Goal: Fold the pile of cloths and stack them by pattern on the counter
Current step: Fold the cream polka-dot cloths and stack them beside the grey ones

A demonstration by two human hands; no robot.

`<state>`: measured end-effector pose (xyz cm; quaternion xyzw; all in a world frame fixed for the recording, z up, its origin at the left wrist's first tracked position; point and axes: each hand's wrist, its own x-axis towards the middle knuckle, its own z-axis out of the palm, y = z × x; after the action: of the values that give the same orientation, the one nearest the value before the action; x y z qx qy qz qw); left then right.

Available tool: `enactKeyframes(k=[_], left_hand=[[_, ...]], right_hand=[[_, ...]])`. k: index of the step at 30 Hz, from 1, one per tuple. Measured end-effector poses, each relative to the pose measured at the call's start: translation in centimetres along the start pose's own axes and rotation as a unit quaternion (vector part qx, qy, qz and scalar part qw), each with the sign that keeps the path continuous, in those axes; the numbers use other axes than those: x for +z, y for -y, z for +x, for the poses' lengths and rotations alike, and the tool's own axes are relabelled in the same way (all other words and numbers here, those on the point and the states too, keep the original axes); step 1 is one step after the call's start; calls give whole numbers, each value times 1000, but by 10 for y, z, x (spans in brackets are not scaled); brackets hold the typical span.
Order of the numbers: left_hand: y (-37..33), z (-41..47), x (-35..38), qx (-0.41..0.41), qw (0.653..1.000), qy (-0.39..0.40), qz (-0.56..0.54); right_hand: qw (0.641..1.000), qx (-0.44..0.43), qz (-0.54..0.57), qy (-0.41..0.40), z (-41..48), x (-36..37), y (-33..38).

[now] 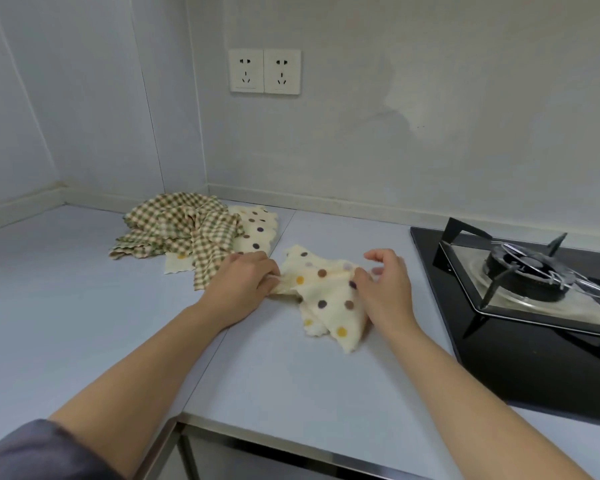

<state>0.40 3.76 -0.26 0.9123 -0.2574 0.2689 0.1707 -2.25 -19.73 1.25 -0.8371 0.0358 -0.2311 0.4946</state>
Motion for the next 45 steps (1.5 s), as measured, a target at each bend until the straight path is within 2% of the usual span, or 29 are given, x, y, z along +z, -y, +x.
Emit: enactKeyframes(k=[2, 3, 5, 7, 8, 10, 12, 16, 19, 22, 24, 27, 30, 32, 34, 37, 41, 43, 45], left_hand=[[-6, 1, -3, -31, 998, -33, -47], [-10, 2, -5, -66, 993, -46, -83], [-19, 6, -9, -149, 977, -55, -146], [-28, 10, -13, -197, 964, -51, -171], [-31, 12, -15, -219, 955, -47, -194], [-38, 14, -19, -276, 909, -48, -308], [-43, 16, -25, -309, 852, -57, -419], [-50, 18, -29, -324, 801, -101, -494], [-51, 16, -31, -293, 801, -106, -510], [-52, 14, -30, -259, 847, -84, -456], [-53, 13, -31, -261, 866, -100, -414], [-53, 13, -31, -269, 876, -130, -378], [-53, 14, -31, -265, 886, -121, -362], [-55, 14, -30, -272, 880, -111, -373], [-57, 16, -30, -286, 859, -113, -409], [-59, 19, -33, -314, 825, -124, -453], [-61, 22, -38, -368, 716, -99, -585], [-61, 21, -39, -390, 695, -87, -598], [-59, 21, -40, -418, 686, -90, -589]], right_hand=[[991, -112, -59, -33, -6, -4, 0], [990, -133, -45, -5, -9, -6, 5], [981, -128, -83, 118, -18, -2, 12], [935, -157, -236, 214, -20, 7, 11], [915, -176, -281, 228, -19, 10, 8], [911, -186, -304, 206, -15, 10, 3], [931, -164, -290, 151, -10, 5, -2], [985, -93, -139, 28, -3, -5, -6], [998, -58, -17, 1, 2, -9, -8], [998, -38, 56, -7, 0, -12, -6], [997, -33, 70, -11, -1, -14, -4], [998, -55, 7, 18, 1, -15, -6], [981, -80, -117, 133, -1, -14, -5], [958, -106, -198, 178, -4, -11, -4], [951, -113, -224, 179, -4, -10, -5], [980, -64, -140, 123, -2, -13, -5], [997, 11, -2, 77, 1, -17, -2], [994, 61, 73, 53, 3, -19, -1], [975, 123, 182, 38, 7, -24, 0]])
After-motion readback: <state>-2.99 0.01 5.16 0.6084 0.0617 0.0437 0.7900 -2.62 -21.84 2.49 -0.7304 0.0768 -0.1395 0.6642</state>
